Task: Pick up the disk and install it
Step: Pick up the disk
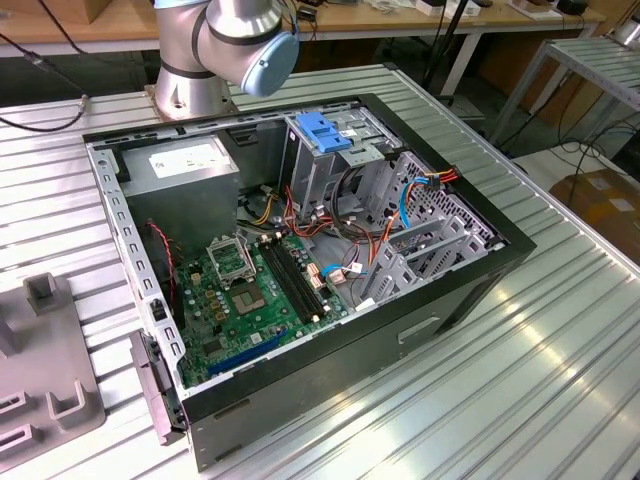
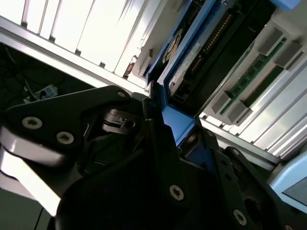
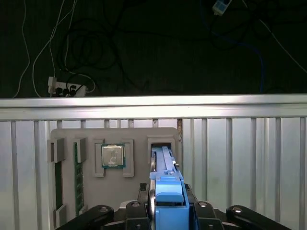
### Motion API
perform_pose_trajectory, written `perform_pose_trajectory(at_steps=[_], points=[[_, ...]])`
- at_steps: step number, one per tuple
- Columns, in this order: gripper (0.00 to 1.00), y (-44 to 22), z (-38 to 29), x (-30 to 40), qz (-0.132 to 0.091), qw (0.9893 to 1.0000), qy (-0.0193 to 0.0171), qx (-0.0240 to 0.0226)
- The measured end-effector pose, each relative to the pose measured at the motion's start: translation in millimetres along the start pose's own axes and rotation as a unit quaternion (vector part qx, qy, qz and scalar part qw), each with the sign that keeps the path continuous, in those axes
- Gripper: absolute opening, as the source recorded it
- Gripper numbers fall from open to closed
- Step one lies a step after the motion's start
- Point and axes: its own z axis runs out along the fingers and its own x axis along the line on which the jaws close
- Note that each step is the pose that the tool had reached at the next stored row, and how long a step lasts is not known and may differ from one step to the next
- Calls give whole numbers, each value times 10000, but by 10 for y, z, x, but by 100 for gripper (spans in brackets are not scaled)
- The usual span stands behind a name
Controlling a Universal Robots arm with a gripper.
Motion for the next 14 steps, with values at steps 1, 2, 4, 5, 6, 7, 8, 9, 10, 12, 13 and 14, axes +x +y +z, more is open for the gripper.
perform_pose_trajectory(at_steps=[1,2,4,5,6,7,8,9,10,12,13,14], points=[[37,-2,-76,3,0,10000,0,4],[37,-4,-170,7,0,10000,0,9],[37,-7,-330,14,1,10000,0,21],[37,-9,-402,17,1,10000,2,25],[37,-10,-456,19,1,10000,3,29],[37,-11,-498,21,1,10000,3,31],[37,-13,-572,24,1,10000,4,38],[37,-16,-716,30,1,10000,11,47],[37,-18,-793,33,2,10000,15,51],[37,-20,-902,37,2,10000,19,56],[37,-22,-968,40,2,10000,22,59],[37,-24,-1071,44,2,10000,27,65]])
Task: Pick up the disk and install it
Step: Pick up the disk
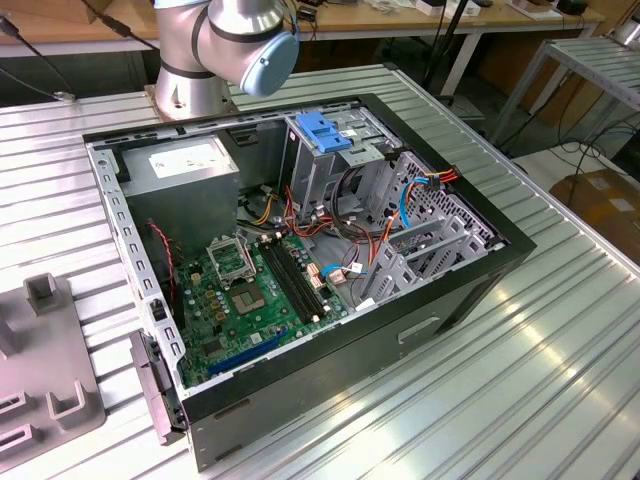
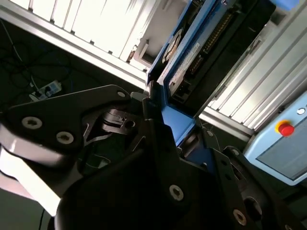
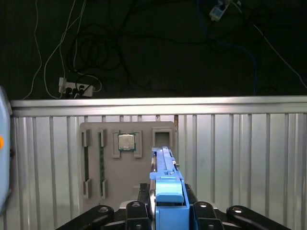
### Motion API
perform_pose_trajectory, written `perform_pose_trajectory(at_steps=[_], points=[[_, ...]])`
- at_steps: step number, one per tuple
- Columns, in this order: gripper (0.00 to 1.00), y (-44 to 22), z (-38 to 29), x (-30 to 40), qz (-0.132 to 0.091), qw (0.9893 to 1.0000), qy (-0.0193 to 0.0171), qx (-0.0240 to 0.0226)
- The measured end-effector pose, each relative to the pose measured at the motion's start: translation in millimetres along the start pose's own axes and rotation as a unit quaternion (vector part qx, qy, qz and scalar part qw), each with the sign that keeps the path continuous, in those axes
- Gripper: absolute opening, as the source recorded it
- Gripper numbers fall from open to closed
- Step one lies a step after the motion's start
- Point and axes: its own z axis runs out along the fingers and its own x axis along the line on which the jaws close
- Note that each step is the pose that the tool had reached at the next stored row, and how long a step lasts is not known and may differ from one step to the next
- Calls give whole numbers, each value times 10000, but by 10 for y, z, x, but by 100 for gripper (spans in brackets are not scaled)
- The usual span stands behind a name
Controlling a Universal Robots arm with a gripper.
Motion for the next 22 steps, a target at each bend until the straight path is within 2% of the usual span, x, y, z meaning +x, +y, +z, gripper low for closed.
perform_pose_trajectory(at_steps=[1,3,4,8,10,14,22], points=[[37,-2,-61,3,0,10000,4,4],[37,-9,-250,12,0,10000,15,16],[37,-13,-367,17,0,10000,21,23],[37,-22,-609,29,1,10000,37,37],[37,-24,-657,31,0,10000,43,40],[37,-32,-658,30,1,10000,43,40],[37,-238,-648,27,0,10000,43,40]])
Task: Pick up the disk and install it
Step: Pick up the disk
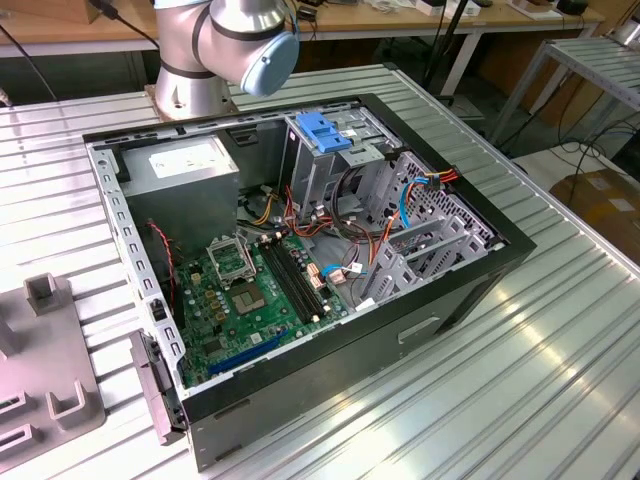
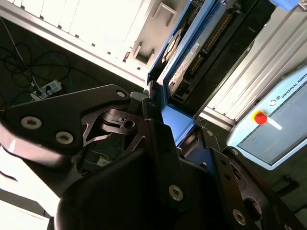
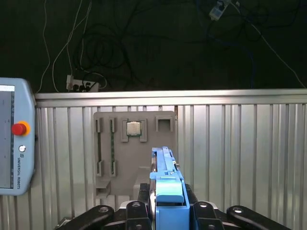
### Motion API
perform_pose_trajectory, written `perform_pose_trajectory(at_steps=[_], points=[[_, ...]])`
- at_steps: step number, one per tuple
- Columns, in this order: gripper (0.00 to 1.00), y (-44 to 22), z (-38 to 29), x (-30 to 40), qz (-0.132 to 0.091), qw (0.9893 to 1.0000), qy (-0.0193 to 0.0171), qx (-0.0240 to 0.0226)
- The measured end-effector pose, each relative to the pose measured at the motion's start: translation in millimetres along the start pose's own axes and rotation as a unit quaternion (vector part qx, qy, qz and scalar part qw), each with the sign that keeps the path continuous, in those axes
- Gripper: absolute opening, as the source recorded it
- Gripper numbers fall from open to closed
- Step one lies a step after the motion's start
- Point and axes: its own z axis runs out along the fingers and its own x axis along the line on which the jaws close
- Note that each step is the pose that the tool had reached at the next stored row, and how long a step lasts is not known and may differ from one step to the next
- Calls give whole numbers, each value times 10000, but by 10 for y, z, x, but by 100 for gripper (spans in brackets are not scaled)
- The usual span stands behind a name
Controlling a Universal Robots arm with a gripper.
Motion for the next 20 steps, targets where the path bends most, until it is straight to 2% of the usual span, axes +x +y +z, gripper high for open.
perform_pose_trajectory(at_steps=[3,8,10,17,20], points=[[37,-73,4,-1,0,10000,0,0],[37,-300,15,-6,0,10000,0,0],[37,-345,17,-6,0,10000,0,0],[37,-619,32,-11,0,10000,1,0],[37,-682,37,-13,0,10000,1,0]])
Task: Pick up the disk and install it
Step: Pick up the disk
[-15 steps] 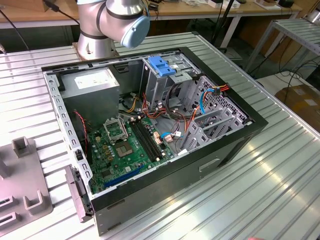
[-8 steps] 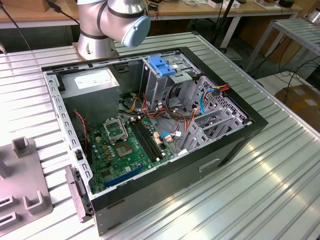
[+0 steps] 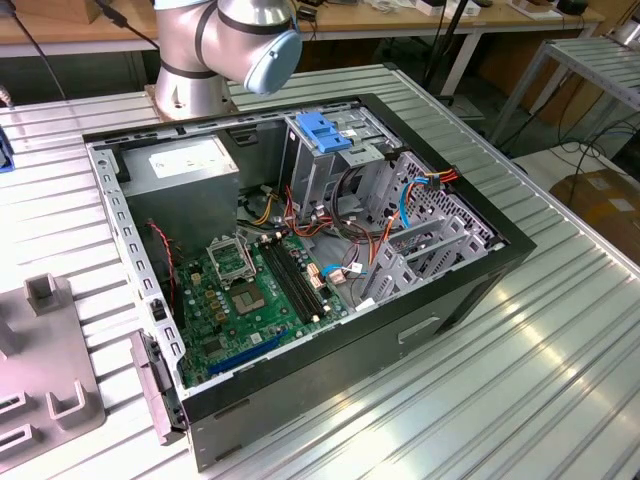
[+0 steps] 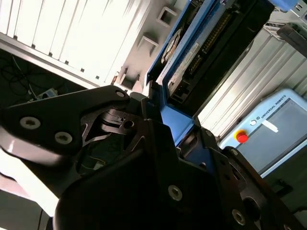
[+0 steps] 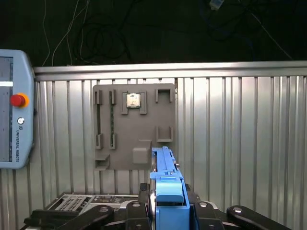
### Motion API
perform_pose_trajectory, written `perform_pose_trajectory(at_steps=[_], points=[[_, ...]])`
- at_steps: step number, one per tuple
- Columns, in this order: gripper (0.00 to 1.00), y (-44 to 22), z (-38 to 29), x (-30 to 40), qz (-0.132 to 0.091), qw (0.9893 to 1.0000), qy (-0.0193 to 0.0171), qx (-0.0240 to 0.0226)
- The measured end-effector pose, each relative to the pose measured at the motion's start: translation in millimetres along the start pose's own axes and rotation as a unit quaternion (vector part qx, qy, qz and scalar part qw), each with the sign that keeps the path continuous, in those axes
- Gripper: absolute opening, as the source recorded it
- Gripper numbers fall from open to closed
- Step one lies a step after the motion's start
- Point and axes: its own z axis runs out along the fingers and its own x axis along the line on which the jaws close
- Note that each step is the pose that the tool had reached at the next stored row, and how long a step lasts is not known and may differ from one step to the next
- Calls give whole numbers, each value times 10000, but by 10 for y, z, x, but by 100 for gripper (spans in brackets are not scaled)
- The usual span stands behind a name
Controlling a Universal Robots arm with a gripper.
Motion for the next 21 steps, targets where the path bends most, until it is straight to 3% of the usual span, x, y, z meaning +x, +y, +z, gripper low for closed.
perform_pose_trajectory(at_steps=[4,8,16,21], points=[[37,-119,6,-2,0,10000,0,0],[37,-313,17,-6,0,10000,0,0],[37,-501,26,-9,0,10000,0,0],[37,-659,34,-12,0,10000,0,0]])
